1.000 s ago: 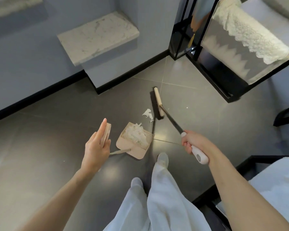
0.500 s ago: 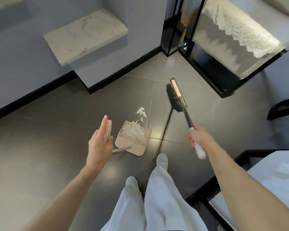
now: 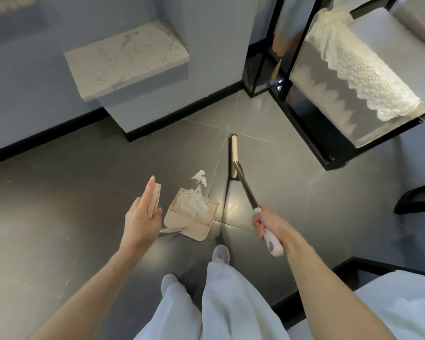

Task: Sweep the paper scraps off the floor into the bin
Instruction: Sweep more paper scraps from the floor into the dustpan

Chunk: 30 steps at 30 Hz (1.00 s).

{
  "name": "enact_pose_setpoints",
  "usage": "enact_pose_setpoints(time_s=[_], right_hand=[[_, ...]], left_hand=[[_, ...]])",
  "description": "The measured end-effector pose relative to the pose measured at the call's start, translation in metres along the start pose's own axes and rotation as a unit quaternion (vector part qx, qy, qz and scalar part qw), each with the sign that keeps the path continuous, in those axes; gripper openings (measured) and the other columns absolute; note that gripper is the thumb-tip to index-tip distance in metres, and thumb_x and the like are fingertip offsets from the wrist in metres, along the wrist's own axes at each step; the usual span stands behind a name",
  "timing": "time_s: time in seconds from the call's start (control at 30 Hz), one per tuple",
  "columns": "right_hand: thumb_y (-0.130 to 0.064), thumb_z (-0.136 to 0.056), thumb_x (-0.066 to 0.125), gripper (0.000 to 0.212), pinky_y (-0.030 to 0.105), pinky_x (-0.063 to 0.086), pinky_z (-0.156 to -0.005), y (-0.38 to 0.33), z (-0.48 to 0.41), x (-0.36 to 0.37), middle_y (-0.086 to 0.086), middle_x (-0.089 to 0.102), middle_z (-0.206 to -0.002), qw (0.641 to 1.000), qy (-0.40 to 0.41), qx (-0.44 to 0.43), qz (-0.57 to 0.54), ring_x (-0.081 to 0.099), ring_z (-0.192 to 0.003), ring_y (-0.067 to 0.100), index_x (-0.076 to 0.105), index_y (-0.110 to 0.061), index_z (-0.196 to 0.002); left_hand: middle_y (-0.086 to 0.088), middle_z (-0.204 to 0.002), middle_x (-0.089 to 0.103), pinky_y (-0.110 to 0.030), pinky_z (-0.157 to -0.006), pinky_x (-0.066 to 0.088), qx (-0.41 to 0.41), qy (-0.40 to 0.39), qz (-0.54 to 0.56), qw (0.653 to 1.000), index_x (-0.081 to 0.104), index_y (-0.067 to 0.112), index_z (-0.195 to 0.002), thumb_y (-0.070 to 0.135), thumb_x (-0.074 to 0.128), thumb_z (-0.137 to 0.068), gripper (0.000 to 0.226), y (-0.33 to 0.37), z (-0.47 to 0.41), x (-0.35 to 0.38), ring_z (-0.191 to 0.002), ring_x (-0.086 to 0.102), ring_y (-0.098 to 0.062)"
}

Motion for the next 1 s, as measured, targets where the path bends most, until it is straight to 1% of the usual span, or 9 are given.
enact_pose_setpoints(time_s=[0.13,0.33,0.4,0.5,0.57,0.67,0.73,0.8,1.0], right_hand=[[0.007,-0.085,0.042,0.075,0.016,0.032,-0.031,-0.014,0.010,0.009,0.004,0.043,-0.060,0.999,-0.005,-0.009,0.051,0.035,-0.035,0.007,0.030,-0.030,-0.148],[0.007,-0.085,0.042,0.076,0.016,0.035,-0.034,-0.045,0.018,0.013,0.004,0.045,-0.062,0.992,0.010,-0.045,0.118,0.036,-0.037,0.008,0.030,-0.031,-0.149],[0.005,-0.083,0.042,0.077,0.019,0.036,-0.036,-0.053,0.011,0.016,0.006,0.048,-0.061,0.983,0.016,-0.064,0.171,0.038,-0.039,0.011,0.030,-0.032,-0.150],[0.003,-0.083,0.042,0.077,0.022,0.038,-0.039,-0.061,-0.004,0.020,0.009,0.052,-0.064,0.966,0.029,-0.077,0.244,0.041,-0.042,0.014,0.029,-0.033,-0.150],[0.002,-0.085,0.042,0.075,0.021,0.038,-0.039,-0.059,-0.012,0.026,0.009,0.053,-0.069,0.959,0.024,-0.065,0.275,0.041,-0.043,0.013,0.029,-0.033,-0.149],[0.003,-0.085,0.044,0.064,0.019,0.036,-0.037,-0.044,-0.011,0.042,0.006,0.047,-0.063,0.956,-0.030,-0.019,0.292,0.037,-0.039,0.010,0.039,-0.027,-0.142],[0.002,-0.085,0.046,0.058,0.022,0.037,-0.041,-0.031,0.002,0.055,0.006,0.047,-0.061,0.938,-0.055,-0.001,0.343,0.038,-0.042,0.010,0.041,-0.024,-0.136],[0.001,-0.085,0.046,0.063,0.022,0.037,-0.044,-0.019,0.019,0.067,0.004,0.048,-0.059,0.923,-0.077,0.008,0.377,0.039,-0.045,0.010,0.037,-0.025,-0.141],[0.001,-0.085,0.046,0.073,0.016,0.034,-0.037,0.006,0.075,0.082,-0.002,0.046,-0.050,0.927,-0.111,0.018,0.358,0.037,-0.039,0.005,0.033,-0.034,-0.147]], left_hand=[[0.006,-0.107,0.053,-0.023,-0.091,0.032,-0.006,0.019,0.010,1.000,0.026,0.039,-0.147,0.002,0.050,-0.093,0.070,-0.007,0.011,-0.009,-0.096,0.046,-0.012],[0.000,-0.105,0.056,-0.023,-0.087,0.035,-0.002,0.059,0.021,0.998,0.030,0.029,-0.148,-0.006,0.052,-0.090,0.071,-0.025,0.031,-0.016,-0.100,0.052,-0.027],[0.007,-0.113,0.055,-0.012,-0.091,0.033,0.015,0.071,0.026,0.997,0.032,0.025,-0.148,-0.010,0.053,-0.089,0.071,-0.023,0.031,-0.018,-0.107,0.052,-0.021],[0.009,-0.114,0.054,0.004,-0.086,0.027,0.010,0.081,0.030,0.996,0.032,0.023,-0.147,-0.010,0.053,-0.088,0.071,-0.021,0.021,-0.020,-0.099,0.049,-0.007],[0.005,-0.107,0.054,-0.004,-0.086,0.032,0.005,0.085,0.024,0.996,0.032,0.025,-0.148,-0.008,0.054,-0.088,0.072,-0.021,0.015,-0.021,-0.095,0.050,-0.014],[-0.001,-0.104,0.054,-0.027,-0.087,0.041,-0.013,0.084,0.014,0.996,0.029,0.030,-0.148,-0.003,0.054,-0.090,0.071,-0.021,0.008,-0.021,-0.094,0.051,-0.017],[-0.001,-0.107,0.054,-0.027,-0.086,0.040,-0.014,0.080,0.016,0.997,0.026,0.030,-0.149,-0.002,0.053,-0.091,0.071,-0.017,0.003,-0.021,-0.096,0.050,-0.016],[-0.004,-0.106,0.054,-0.025,-0.086,0.038,-0.004,0.078,0.019,0.997,0.024,0.030,-0.150,-0.002,0.052,-0.092,0.072,-0.012,-0.001,-0.019,-0.096,0.050,-0.016],[-0.012,-0.101,0.054,-0.032,-0.082,0.041,0.016,0.096,0.009,0.995,0.022,0.030,-0.150,0.000,0.052,-0.093,0.072,-0.025,0.018,-0.028,-0.091,0.051,-0.026]])
Point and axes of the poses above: each hand's wrist, its own z-axis away from the middle knuckle, its own x-axis out of the palm, y = z × x, the point moved 9 cm from there along -z, towards the middle knuckle
